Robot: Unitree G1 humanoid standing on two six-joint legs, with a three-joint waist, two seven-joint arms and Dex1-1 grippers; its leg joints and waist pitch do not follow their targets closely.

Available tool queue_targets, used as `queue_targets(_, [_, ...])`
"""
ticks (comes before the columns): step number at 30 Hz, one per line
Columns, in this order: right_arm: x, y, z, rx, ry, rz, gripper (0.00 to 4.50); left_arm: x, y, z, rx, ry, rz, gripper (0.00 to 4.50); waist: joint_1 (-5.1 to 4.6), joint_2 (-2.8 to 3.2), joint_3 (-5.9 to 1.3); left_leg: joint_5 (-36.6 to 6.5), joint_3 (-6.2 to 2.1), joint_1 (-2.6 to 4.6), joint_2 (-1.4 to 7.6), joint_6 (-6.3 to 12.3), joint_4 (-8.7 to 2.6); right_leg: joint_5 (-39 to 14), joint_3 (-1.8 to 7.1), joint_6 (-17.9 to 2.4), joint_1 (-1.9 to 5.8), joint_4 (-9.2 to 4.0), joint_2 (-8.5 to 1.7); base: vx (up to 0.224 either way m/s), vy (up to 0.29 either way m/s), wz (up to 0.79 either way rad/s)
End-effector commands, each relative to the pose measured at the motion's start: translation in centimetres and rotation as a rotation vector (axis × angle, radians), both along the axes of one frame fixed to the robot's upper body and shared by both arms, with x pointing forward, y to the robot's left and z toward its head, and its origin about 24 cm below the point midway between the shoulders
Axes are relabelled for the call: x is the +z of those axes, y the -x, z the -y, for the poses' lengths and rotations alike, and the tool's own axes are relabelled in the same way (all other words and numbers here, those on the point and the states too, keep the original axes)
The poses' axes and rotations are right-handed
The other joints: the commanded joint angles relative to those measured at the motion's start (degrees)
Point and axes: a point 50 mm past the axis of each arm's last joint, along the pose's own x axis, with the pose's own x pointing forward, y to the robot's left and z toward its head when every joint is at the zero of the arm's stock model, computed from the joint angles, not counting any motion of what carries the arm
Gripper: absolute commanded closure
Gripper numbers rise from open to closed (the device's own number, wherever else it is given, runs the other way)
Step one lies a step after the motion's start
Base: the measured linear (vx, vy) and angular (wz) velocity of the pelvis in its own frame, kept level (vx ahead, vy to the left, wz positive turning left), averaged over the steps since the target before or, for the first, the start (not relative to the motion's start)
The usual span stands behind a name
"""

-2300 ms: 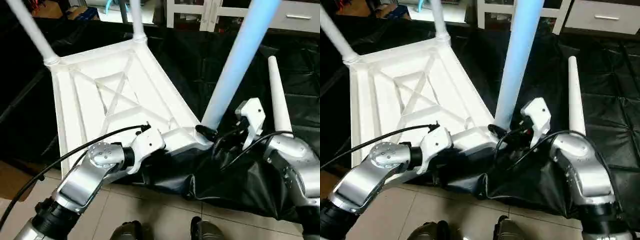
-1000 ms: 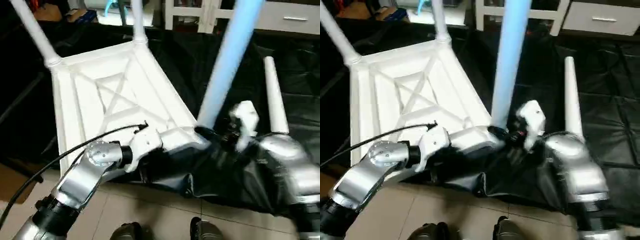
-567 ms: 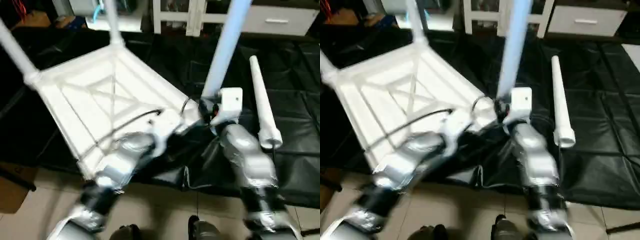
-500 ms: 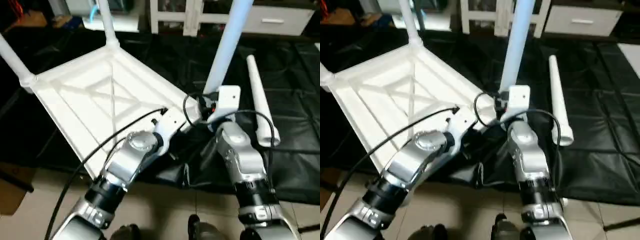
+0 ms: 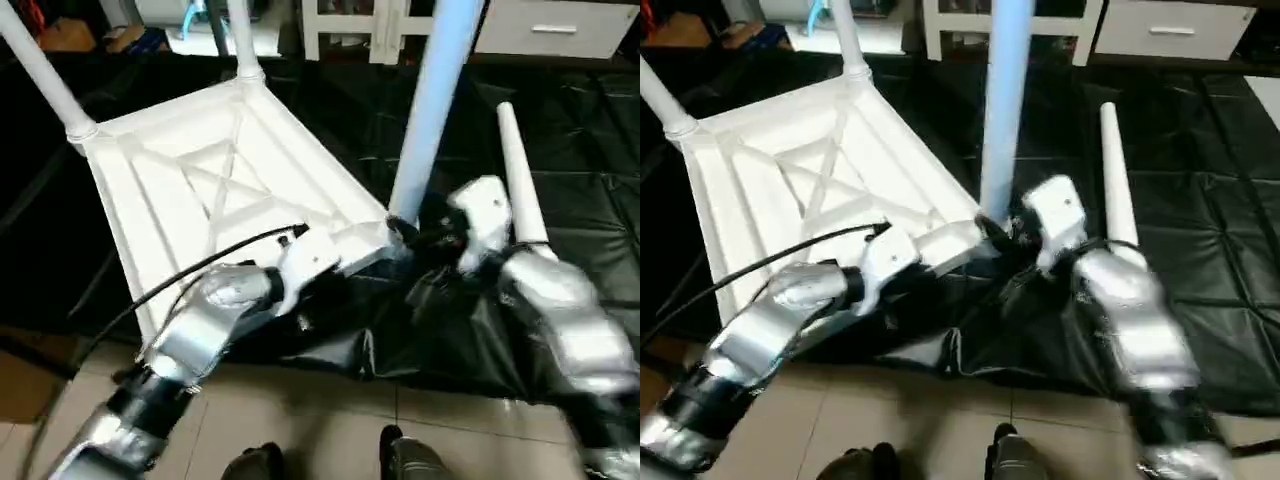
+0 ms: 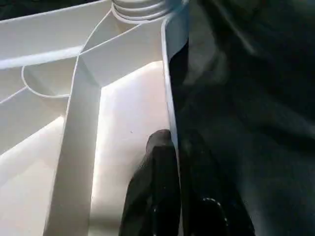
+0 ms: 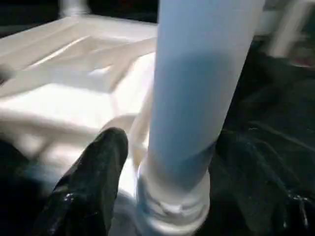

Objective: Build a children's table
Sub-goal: Rotate leg to tighten

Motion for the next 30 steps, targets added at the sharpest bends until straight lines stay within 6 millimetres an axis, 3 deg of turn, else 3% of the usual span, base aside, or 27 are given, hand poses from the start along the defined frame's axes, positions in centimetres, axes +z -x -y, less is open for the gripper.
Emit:
queue_targets(1, [0.6, 1.3, -0.3, 0.152, -0.01, -0.017, 1.2, -1.2, 1.2, -0.4, -0.096, -0.042, -0.037, 4.5, 0.46, -0.85, -3.73, -20.8, -0.46, 1.06, 2.18, 4.18, -4.2, -25.2, 1.93, -8.9, 2.65, -3.83, -1.58, 0.053, -0.03, 0.1])
queue_targets(4, [0.4, 1.7, 0.9, 0.167, 0.013, -0.029, 1.2, -1.2, 1.9, -0.6, -0.153, -0.018, -0.049, 4.5, 0.85, -0.7, -4.21, -16.4, -0.21, 0.98, 2.41, 5.13, -3.86, -17.5, 2.1, -12.3, 2.84, -2.71, -1.43, 0.063, -0.024, 0.08])
queue_targets(8, [0.0, 1.8, 1.1, 0.172, 0.018, -0.049, 1.2, -1.0, 2.5, -0.5, -0.19, 0.019, -0.064, 4.5, 1.03, -0.94, -4.46, -13.8, 0.26, 1.22, 2.28, 6.47, -3.31, -15.9, 2.45, -13.6, 2.63, -2.27, -1.3, 0.059, -0.011, 0.11])
queue_targets(10, [-0.2, 1.7, 1.0, 0.176, 0.015, -0.06, 1.2, -0.9, 2.7, -0.4, -0.208, 0.028, -0.069, 4.5, 1.18, -0.77, -5.02, -8.7, 0.25, 0.9, 2.35, 8.23, -2.98, -11.0, 2.46, -14.8, 3.05, -1.37, -1.2, 0.061, -0.007, 0.09])
queue_targets(12, [-0.4, 1.7, 0.8, 0.189, 0.0, -0.079, 1.2, -0.9, 2.9, -0.4, -0.226, 0.035, -0.073, 4.5, 1.33, -0.79, -5.15, -7.4, 0.25, 0.74, 2.31, 9.14, -2.82, -9.2, 2.38, -15.3, 3.27, -1.02, -1.16, 0.026, 0.001, 0.01])
queue_targets(15, [-0.5, 1.5, 0.8, 0.198, -0.02, -0.097, 1.54, -0.9, 3.1, -0.4, -0.241, 0.042, -0.077, 4.5, 1.55, -0.82, -5.18, -7.2, 0.36, 0.69, 2.29, 9.66, -2.75, -9.7, 2.42, -15.6, 3.39, -0.98, -1.21, 0.0, 0.0, 0.0])
queue_targets(20, [-0.5, 1.4, 0.8, 0.211, -0.021, -0.107, 2.01, -0.9, 3.1, -0.5, -0.243, 0.039, -0.077, 4.5, 1.76, -1.0, -5.03, -10.2, 0.53, 1.02, 2.39, 7.89, -2.98, -14.8, 2.69, -13.9, 3.13, -1.45, -1.2, 0.0, 0.0, 0.0])
queue_targets(25, [-0.7, 1.6, 0.9, 0.219, -0.017, -0.12, 2.44, -1.0, 3.1, -0.6, -0.242, 0.031, -0.08, 4.5, 1.69, -1.08, -5.22, -9.1, 0.6, 0.85, 2.27, 8.01, -2.85, -13.3, 2.81, -13.9, 3.24, -1.25, -1.15, 0.0, 0.0, 0.0])
queue_targets(30, [-1.3, 1.7, 1.0, 0.171, -0.048, -0.15, 2.57, -1.3, 3.1, -0.7, -0.23, 0.025, -0.089, 4.5, 1.77, -1.05, -5.39, -8.0, 0.63, 0.79, 2.2, 8.67, -2.64, -12.6, 2.8, -14.2, 3.33, -1.13, -1.16, 0.0, 0.0, 0.0])
